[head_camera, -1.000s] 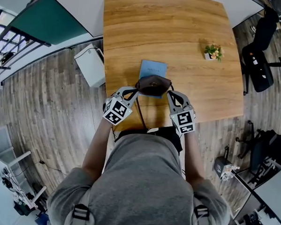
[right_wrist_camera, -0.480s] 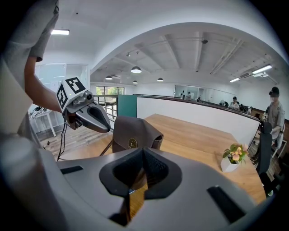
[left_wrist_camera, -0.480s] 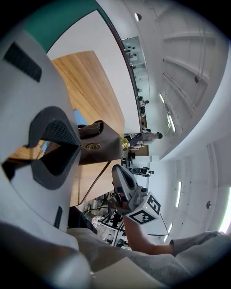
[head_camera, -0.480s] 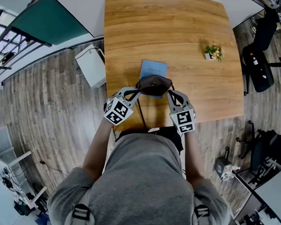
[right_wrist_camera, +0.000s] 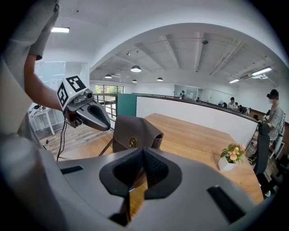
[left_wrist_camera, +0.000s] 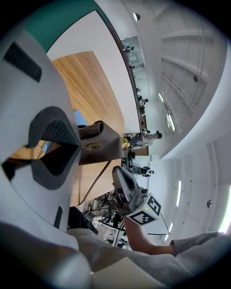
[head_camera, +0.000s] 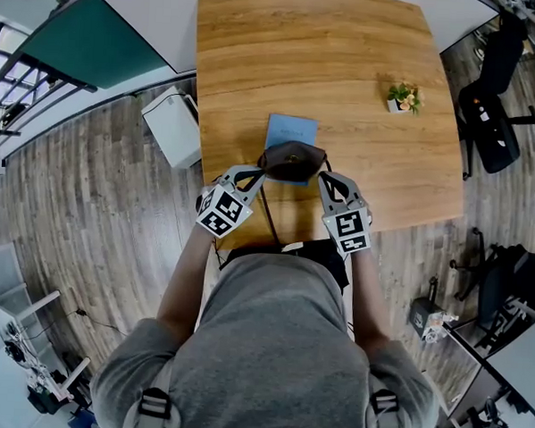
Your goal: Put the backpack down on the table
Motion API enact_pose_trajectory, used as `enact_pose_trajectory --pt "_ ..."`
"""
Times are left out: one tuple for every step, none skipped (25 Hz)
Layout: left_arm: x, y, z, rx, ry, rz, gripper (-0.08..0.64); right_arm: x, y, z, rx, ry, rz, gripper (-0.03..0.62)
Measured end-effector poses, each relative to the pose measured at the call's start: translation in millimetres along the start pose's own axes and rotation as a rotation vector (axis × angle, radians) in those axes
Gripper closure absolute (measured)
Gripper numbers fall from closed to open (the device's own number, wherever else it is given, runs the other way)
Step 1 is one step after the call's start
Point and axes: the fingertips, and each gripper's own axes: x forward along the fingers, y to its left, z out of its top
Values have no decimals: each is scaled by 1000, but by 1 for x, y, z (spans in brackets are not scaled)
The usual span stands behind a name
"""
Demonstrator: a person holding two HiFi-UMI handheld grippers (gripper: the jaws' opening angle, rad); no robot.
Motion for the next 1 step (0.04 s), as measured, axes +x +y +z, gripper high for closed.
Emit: enact_pose_trajectory --pt "0 0 0 1 0 0 541 0 0 0 -1 1 -1 589"
